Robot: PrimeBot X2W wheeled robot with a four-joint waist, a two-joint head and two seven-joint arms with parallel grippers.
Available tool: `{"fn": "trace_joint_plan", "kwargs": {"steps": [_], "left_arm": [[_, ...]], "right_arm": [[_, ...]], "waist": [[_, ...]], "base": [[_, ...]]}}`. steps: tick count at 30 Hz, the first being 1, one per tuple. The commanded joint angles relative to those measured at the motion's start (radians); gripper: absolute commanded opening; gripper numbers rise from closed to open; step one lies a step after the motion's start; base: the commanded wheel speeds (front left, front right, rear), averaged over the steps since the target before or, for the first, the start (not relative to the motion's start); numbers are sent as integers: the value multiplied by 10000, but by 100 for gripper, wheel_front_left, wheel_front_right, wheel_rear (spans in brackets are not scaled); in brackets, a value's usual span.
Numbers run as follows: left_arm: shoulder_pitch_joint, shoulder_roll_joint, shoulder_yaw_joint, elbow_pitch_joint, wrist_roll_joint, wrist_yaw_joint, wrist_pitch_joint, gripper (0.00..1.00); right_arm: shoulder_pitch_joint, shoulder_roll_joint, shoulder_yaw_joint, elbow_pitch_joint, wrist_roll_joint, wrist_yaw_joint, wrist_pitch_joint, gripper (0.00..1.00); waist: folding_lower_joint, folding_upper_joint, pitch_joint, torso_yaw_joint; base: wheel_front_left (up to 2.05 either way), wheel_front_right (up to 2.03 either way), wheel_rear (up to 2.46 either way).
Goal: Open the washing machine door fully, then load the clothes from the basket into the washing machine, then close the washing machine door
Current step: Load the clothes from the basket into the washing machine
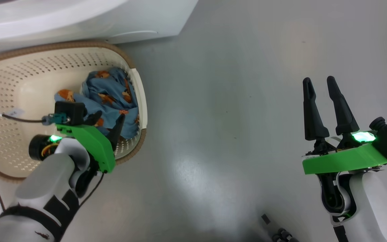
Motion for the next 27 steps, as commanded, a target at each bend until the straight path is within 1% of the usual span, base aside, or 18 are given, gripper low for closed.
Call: {"fn": "trace_joint_plan", "kwargs": {"steps": [1,6,13,27], "left_arm": [[-145,364,78,-44,-119,8,7,100],[-451,533,-751,65,-560,8,41,100],[-820,685,-1640,106,-1197,8,-72,100],[-1458,807,-2893,442,-2187,8,-419,100]], "right_arm": [[46,-10,185,-244,-129,56,-80,100],[-27,42,233,-322,-145,56,-80,100],[-92,89,325,-451,-179,56,-80,100],[-20,128,314,-679,-201,56,-80,100]], "waist": [[0,0,193,-93],[0,0,438,-176],[0,0,755,-264],[0,0,1152,-585]], "base": [[0,0,0],[0,0,0],[0,0,0],[0,0,0]]}}
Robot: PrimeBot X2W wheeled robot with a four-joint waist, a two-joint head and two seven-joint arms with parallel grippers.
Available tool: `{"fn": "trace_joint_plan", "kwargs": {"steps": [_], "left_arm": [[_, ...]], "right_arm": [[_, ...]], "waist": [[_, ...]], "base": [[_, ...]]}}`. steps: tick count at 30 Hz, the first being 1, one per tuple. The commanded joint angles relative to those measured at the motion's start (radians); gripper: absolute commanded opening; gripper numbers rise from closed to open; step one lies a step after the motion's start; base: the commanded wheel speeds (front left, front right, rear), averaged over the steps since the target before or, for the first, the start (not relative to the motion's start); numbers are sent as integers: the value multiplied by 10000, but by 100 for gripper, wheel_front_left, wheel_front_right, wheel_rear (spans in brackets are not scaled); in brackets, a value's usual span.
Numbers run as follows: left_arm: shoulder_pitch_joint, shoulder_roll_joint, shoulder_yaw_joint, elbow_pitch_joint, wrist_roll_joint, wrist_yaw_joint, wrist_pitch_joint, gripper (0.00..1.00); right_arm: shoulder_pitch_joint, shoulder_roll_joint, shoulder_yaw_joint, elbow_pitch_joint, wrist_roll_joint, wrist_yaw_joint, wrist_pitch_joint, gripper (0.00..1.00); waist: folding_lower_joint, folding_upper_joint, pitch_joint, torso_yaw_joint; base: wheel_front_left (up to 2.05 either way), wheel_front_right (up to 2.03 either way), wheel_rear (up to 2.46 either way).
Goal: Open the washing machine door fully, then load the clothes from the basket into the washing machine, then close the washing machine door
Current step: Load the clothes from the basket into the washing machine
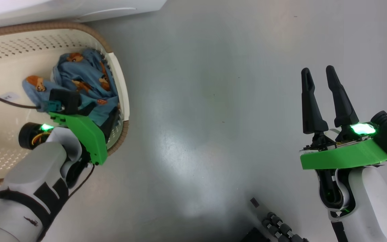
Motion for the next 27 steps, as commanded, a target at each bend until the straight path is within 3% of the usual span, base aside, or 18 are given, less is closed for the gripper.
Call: {"fn": "trace_joint_plan", "kwargs": {"steps": [1,9,11,12,15,21,23,26,27], "left_arm": [[-181,301,38,47,-175,8,-147,100],[-447,263,-244,510,-432,8,-438,97],[-473,279,-296,582,-487,8,-478,70],[-473,279,-296,582,-487,8,-478,70],[-451,295,-367,653,-571,8,-493,51],[-487,200,-461,780,-694,8,-514,34],[-529,164,-487,839,-687,8,-583,19],[-499,81,-515,914,-721,8,-740,13],[-455,45,-520,929,-763,8,-795,5]], "right_arm": [[199,13,247,-277,-125,56,-80,100],[254,34,339,-402,-167,56,-80,100],[261,37,380,-414,-168,56,-80,100],[261,37,380,-414,-168,56,-80,100],[279,41,444,-439,-178,56,-80,100],[380,-17,438,-573,-211,56,-80,100],[395,-35,405,-600,-225,56,-80,100],[412,-55,361,-587,-244,56,-80,100],[418,-60,352,-583,-251,56,-80,100]], "waist": [[0,0,54,-82],[0,0,102,-210],[0,0,101,-245],[0,0,101,-245],[0,0,66,-300],[0,0,6,-325],[0,0,-12,-304],[0,0,-141,-233],[0,0,-213,-193]], "base": [[0,0,0],[0,0,0],[0,0,0],[0,0,0],[0,0,0],[0,0,0],[0,0,0],[0,0,0],[0,0,0]]}}
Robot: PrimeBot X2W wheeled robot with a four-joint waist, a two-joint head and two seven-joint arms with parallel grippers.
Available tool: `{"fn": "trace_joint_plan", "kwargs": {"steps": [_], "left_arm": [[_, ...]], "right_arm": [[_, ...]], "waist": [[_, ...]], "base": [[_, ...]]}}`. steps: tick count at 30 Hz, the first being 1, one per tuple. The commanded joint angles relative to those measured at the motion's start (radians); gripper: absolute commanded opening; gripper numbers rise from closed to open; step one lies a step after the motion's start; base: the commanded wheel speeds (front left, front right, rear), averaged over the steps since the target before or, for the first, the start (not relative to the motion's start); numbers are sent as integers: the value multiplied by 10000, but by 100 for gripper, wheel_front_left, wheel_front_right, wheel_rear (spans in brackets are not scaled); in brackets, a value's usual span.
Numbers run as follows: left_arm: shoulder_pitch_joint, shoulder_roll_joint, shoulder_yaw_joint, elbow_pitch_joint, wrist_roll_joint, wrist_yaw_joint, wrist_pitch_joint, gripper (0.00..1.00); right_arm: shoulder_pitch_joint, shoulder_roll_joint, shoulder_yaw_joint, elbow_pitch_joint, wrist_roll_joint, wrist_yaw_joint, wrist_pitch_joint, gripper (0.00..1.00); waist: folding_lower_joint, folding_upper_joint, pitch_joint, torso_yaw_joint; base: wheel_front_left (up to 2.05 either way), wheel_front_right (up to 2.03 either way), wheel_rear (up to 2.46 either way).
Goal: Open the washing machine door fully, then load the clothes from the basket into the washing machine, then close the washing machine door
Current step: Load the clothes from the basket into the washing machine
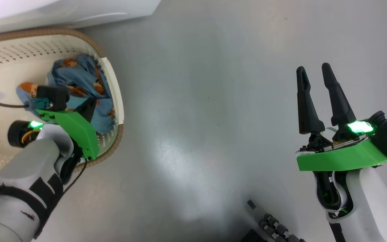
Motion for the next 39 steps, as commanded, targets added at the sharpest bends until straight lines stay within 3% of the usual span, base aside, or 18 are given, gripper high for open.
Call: {"fn": "trace_joint_plan", "kwargs": {"steps": [1,18,29,39], "left_arm": [[11,110,138,-2,-102,8,-143,1],[1331,-123,806,-284,-1060,8,-929,0],[2404,42,3234,-1155,577,8,-937,0],[3780,26,5743,-2365,2708,8,-938,0]], "right_arm": [[396,-83,130,-217,-105,56,-80,100],[790,-578,201,212,36,56,-80,100],[1405,-851,209,601,157,56,-80,100],[1965,-1160,143,893,268,56,-80,100]], "waist": [[-1,-1,-185,104],[-1,-1,-2578,1016],[-1,-1,-4135,1598],[-1,-1,-5388,1902]], "base": [[0,0,0],[0,0,0],[0,0,0],[0,0,0]]}}
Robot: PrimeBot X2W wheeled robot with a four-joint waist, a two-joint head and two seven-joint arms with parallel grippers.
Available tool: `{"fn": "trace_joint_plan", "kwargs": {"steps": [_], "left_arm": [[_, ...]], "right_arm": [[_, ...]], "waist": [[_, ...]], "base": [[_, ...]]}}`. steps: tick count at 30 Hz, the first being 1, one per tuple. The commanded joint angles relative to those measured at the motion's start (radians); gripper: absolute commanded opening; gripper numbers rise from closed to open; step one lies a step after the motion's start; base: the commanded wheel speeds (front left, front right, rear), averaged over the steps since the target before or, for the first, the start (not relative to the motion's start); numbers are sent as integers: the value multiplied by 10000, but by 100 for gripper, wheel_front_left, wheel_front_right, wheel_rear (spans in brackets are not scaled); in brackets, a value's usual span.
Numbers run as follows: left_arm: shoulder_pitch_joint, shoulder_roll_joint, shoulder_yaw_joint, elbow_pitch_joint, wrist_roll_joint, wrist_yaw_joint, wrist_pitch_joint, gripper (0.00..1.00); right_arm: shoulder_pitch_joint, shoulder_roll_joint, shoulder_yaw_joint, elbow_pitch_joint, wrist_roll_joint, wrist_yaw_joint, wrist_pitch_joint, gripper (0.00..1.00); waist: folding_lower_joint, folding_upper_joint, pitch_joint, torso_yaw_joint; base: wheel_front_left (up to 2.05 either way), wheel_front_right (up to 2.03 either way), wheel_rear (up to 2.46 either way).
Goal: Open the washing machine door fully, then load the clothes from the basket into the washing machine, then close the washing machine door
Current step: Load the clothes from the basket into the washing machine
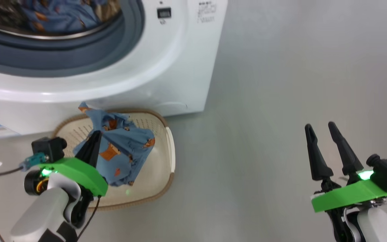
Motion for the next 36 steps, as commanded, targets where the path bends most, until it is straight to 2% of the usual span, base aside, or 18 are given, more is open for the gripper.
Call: {"fn": "trace_joint_plan", "kwargs": {"steps": [1,13,30,36], "left_arm": [[106,299,455,-241,204,8,-108,0],[1460,21,2503,-1831,2350,8,-108,0],[3957,-422,5382,-4402,4116,8,-108,0],[4755,-648,5995,-5101,4591,8,-108,0]], "right_arm": [[151,-150,139,-172,36,56,-82,100],[709,-236,-91,-14,92,56,-82,100],[1675,-410,-469,-39,124,56,-82,100],[1894,-430,-586,-75,118,56,-82,100]], "waist": [[0,0,-585,285],[0,0,-1628,582],[0,0,-2657,912],[0,0,-2822,978]], "base": [[0,0,0],[0,0,0],[0,0,0],[0,0,0]]}}
